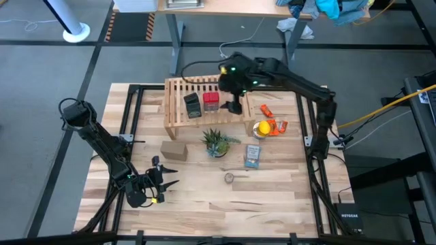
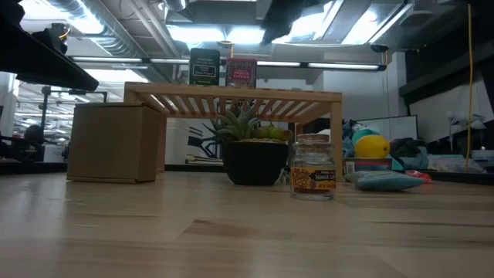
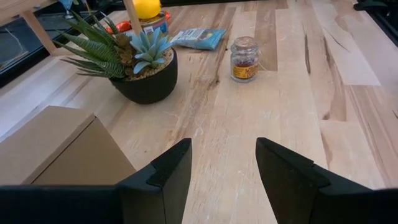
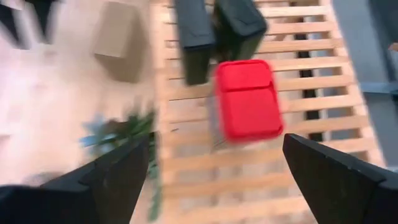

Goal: Shelf spices
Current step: Adjust the shelf

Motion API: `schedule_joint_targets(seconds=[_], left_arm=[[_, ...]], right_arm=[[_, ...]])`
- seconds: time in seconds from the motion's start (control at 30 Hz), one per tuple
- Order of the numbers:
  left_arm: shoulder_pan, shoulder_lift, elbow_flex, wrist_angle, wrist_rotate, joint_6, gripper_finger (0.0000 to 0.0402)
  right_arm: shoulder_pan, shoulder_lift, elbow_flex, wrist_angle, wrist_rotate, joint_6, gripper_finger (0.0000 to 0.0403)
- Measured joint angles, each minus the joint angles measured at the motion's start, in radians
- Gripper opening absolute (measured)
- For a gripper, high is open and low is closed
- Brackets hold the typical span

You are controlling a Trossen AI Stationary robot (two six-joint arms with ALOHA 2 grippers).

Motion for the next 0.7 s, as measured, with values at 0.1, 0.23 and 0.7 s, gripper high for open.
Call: schedule_joint_targets(seconds=[0.1,0.23,0.7], left_arm=[[0.0,0.0,0.0,0.0,0.0,0.0,0.0172],[0.0,0.0,0.0,0.0,0.0,-0.004,0.0172],[0.0,0.0,0.0,0.001,-0.094,-0.031,0.0172]], right_arm=[[0.0,-0.053,0.0,-0.068,-0.079,0.008,0.0373],[0.0,-0.11,-0.012,-0.126,-0.155,0.008,0.0373],[0.0,-0.624,-0.94,0.496,-0.132,0.098,0.0374]])
